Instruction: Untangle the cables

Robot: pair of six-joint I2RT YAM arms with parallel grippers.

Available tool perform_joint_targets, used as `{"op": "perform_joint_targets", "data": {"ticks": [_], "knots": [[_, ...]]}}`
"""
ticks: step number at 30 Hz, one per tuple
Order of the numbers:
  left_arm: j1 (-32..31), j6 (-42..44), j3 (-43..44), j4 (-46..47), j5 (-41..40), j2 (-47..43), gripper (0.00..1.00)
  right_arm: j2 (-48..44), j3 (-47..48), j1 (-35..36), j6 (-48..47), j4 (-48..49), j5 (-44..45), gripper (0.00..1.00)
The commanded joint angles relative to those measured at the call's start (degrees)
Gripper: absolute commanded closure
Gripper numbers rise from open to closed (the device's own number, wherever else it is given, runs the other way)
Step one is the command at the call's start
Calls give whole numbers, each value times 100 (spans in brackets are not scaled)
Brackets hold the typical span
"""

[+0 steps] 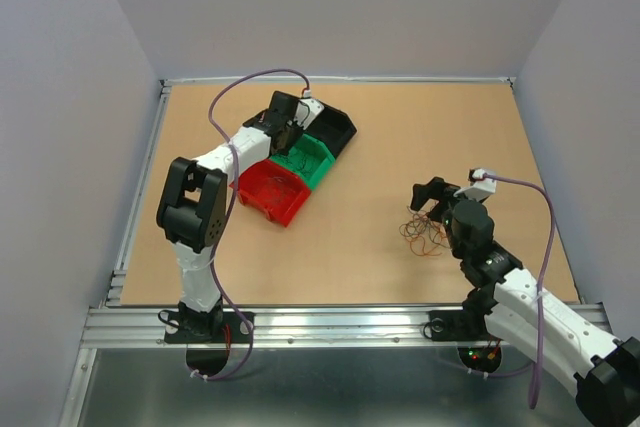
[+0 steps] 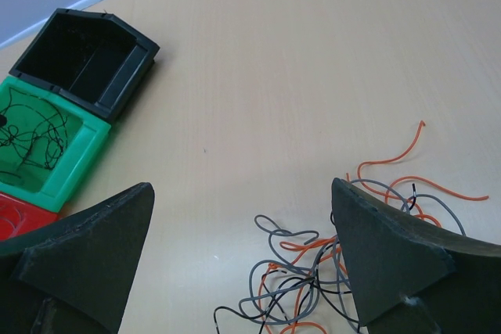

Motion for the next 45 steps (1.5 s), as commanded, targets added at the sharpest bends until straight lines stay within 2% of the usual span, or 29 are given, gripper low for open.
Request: {"op": "perform_joint_targets", "data": {"ticks": [1,8,12,17,23,25,28,29,30,33,38,41,43,45], "knots": [[-82,-73,-70,-152,-26,-432,60,-62,290,-18,-37,267,-43,0],[-231,-55,-184,-345,-123,-669,50,26,325,-18,-37,284,-95,0],[-302,-55,-228,-416,-149,-758,49,35,325,-27,-45,293,-183,0],[-311,-99,-289,-241,-203,-880,49,9,316,-18,-72,302,-183,0],[-363,-81,-728,294,272,-1653,43,-18,307,-18,-98,302,-210,0],[-363,-81,-869,479,325,-1968,34,-18,307,-27,-98,293,-218,0],[-363,-55,-1185,875,543,-2312,27,-27,298,-27,-124,293,-253,0],[-381,-29,-1369,972,632,-2557,10,-44,290,-27,-133,284,-271,0],[-381,-20,-1475,1155,798,-2690,1,-79,333,-18,-99,136,-280,0],[-398,-20,-1976,1736,1238,-3287,1,-298,606,-27,68,-935,-324,0],[-539,-81,-2809,2579,2055,-4097,1,-563,605,-18,472,-1419,395,0],[-881,-12,-3275,3010,2302,-4273,1,-64,807,-27,840,-1840,713,0],[-1336,137,-3487,3152,2233,-4160,2,567,1140,-27,1148,-2410,1053,0],[-1698,261,-3532,3240,2101,-3975,3,912,1273,-18,1386,-2528,1371,0]]}}
